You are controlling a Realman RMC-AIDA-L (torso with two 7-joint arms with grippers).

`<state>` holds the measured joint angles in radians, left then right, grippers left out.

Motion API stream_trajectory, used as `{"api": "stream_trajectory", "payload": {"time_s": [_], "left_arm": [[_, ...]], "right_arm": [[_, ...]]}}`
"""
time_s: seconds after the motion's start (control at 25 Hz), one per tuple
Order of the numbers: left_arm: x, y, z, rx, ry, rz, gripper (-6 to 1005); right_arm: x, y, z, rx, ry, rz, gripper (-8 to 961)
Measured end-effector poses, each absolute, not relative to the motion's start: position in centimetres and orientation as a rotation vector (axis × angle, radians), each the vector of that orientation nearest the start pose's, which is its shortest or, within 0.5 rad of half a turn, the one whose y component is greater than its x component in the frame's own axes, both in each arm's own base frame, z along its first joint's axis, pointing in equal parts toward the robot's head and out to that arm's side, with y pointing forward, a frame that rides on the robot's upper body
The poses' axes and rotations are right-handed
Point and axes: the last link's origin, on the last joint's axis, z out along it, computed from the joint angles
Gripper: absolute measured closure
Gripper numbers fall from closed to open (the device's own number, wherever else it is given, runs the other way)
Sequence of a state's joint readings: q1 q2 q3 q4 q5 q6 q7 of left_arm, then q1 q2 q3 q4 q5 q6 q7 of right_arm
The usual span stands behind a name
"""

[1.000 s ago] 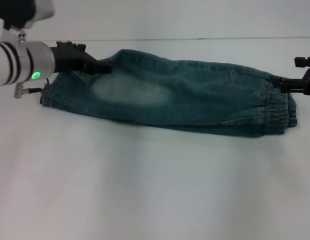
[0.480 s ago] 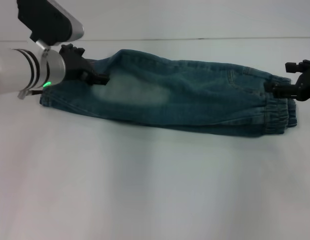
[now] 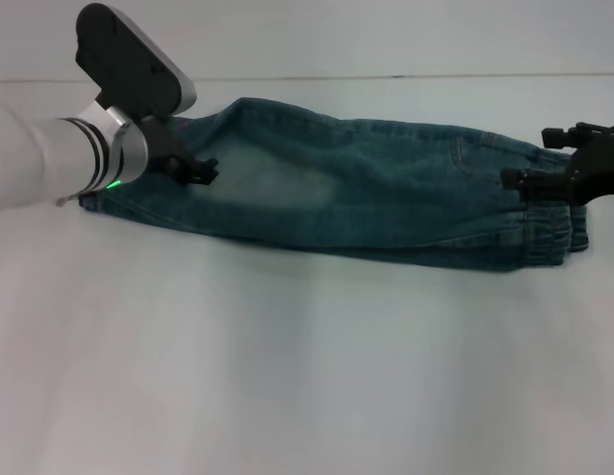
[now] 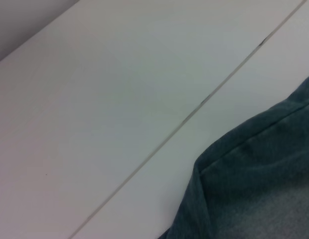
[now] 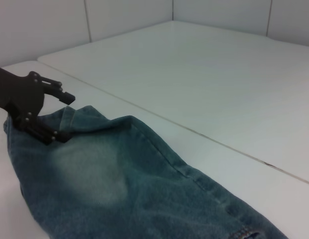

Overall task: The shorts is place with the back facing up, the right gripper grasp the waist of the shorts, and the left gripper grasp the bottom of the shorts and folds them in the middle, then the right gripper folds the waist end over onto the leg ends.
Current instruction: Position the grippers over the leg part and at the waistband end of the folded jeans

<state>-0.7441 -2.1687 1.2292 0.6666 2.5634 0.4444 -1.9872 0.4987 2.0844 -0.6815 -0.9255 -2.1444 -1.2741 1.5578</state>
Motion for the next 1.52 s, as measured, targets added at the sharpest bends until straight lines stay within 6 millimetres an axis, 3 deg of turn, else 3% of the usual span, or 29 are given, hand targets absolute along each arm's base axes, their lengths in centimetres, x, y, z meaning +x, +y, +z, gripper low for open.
{"api": "stream_trajectory", "payload": {"time_s": [0.68,0.88,1.08,1.52], "left_arm": [[-23.9,44.7,-6.0,-2.195,-0.269,0.298,116],[-24.1,44.7,-6.2,-2.186,-0.26,0.308,333],[-24.3,44.6,-6.6,-2.194,-0.243,0.338,432],[-24.3,44.8,-6.4,-2.177,-0.209,0.353,475]], "right_arm": [[28.5,37.0,4.8,-2.442,0.627,0.344,37],[28.4,36.9,4.7,-2.449,0.626,0.345,37],[28.4,36.9,4.6,-2.455,0.624,0.345,37],[28.4,36.8,4.4,-2.461,0.63,0.344,38]]}}
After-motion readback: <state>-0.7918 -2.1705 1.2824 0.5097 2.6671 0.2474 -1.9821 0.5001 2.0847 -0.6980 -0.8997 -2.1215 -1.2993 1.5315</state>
